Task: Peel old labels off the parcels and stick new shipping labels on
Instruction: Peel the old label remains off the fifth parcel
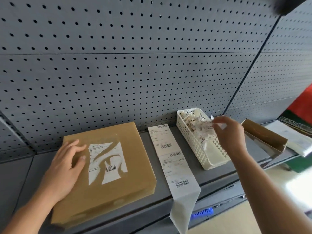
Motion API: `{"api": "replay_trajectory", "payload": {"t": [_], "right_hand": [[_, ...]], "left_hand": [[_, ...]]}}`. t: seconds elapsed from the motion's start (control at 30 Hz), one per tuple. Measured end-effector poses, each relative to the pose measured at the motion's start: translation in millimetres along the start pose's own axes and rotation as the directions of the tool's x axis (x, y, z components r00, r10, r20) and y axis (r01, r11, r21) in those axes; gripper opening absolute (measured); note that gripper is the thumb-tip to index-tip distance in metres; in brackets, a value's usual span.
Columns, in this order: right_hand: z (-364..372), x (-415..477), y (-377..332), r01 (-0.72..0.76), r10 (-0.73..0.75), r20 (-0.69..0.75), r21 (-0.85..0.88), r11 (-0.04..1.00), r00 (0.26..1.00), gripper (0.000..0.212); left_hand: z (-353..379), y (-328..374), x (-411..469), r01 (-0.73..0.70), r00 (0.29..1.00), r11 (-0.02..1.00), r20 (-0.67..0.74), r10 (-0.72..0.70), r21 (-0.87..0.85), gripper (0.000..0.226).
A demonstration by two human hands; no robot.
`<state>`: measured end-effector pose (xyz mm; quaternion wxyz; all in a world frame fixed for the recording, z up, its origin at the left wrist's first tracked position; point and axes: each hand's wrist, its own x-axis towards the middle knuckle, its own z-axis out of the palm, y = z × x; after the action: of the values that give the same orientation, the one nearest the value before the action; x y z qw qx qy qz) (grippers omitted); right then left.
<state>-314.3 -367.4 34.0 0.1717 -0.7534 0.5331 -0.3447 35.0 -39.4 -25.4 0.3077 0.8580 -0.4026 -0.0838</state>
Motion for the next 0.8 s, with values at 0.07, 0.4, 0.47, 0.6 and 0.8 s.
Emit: {"api": "replay_trajectory", "payload": {"t": [0.07, 0.4, 0.47, 0.6, 0.8], "right_hand": [[2.8, 2.5, 1.3, 0.020, -0.021, -0.010, -0.057, 0.998, 1.000, 0.012], [12.2, 0.1, 2.5, -0.003, 0.001, -0.008, -0.240, 0.971, 1.000, 0.008], [10.6, -1.4, -2.9, 0.015, -0.022, -0.026, -0.245, 0.969, 0.999, 0.008], [9.4, -5.1, -18.6, 0.103, -0.124, -0.071, -0.247, 0.964, 0.990, 0.010], [24.6, -13.4, -43.8, 0.247, -0.250, -0.010, -0.141, 0.959, 0.968, 0.009]], "left_hand": [[0.4, 0.5, 0.4, -0.010, 1.000, 1.000, -0.011, 0.010, -0.001, 0.058], [3.3, -2.1, 1.6, -0.029, 0.999, 0.999, -0.030, 0.028, -0.015, 0.056], [3.3, -2.9, 1.5, -0.030, 0.999, 0.999, -0.026, 0.030, -0.018, 0.055], [3.4, -2.7, 1.6, -0.014, 1.000, 1.000, -0.016, 0.014, -0.005, 0.049], [5.5, -5.8, 2.8, -0.018, 1.000, 1.000, -0.019, 0.018, 0.003, 0.037]]}}
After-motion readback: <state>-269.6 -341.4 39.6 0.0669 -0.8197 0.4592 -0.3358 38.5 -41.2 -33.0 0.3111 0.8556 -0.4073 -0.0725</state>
